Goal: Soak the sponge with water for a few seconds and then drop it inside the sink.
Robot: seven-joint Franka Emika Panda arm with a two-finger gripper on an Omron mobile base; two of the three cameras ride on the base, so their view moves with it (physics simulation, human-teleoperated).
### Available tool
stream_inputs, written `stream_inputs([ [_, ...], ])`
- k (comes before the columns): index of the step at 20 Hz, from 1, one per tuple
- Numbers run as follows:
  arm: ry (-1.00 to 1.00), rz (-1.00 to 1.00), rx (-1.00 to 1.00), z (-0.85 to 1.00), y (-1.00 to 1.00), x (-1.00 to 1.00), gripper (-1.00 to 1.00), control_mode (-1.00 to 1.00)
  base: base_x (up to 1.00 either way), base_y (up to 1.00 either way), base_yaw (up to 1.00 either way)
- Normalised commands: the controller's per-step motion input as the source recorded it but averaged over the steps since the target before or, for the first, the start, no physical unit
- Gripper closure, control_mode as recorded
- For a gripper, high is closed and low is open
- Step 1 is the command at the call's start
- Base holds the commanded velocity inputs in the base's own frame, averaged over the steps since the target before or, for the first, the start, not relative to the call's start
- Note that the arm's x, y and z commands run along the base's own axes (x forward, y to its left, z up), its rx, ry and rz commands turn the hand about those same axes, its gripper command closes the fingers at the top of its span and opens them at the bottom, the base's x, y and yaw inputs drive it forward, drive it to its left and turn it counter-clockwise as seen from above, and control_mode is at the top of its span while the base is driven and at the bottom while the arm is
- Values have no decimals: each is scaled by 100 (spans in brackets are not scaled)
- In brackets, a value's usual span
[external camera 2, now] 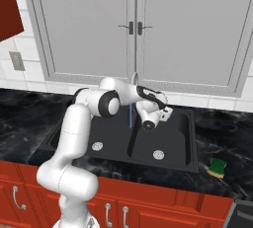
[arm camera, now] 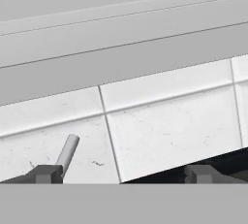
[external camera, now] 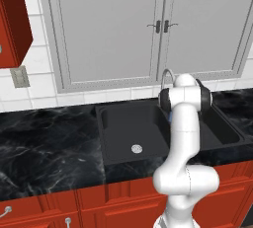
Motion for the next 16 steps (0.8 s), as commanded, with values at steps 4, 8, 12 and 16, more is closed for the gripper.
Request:
stream_inputs([
  [4,0,-1,4,22,-10,0,-100,-100,0,0,0],
  [8,0,0,7,40,-14,0,-100,-100,0,0,0],
  [12,0,-1,10,38,-22,-9,-100,-100,0,0,0],
  [16,6,-2,9,37,-21,-14,-100,-100,0,0,0],
])
